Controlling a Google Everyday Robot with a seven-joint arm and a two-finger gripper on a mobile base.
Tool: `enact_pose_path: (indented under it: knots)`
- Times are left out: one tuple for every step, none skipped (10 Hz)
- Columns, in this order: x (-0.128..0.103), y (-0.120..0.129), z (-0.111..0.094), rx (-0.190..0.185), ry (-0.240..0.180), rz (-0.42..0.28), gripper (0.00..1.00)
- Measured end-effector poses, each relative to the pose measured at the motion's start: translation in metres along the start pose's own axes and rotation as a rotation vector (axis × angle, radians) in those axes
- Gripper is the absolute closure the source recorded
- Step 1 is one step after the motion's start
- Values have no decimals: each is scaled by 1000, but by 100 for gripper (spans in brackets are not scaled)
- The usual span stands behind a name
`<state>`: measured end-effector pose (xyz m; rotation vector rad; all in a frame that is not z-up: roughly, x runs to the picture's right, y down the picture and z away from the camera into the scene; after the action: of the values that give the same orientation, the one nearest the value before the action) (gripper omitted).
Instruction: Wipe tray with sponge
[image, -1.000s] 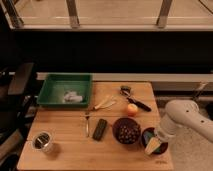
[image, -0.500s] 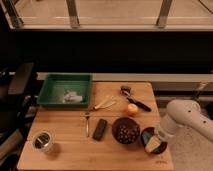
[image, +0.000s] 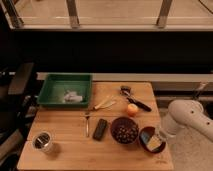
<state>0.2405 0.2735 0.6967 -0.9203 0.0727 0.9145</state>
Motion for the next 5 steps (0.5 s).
enact_pose_path:
  knots:
    - [0, -1, -7, 15, -10, -10, 100]
    - [0, -2, -12, 29, -13, -19, 100]
    - [-1, -3, -21, 49, -19, -31, 100]
    - [-2, -6, -32, 76, -31, -38, 100]
    - [-2, -10, -43, 103, -44, -41, 100]
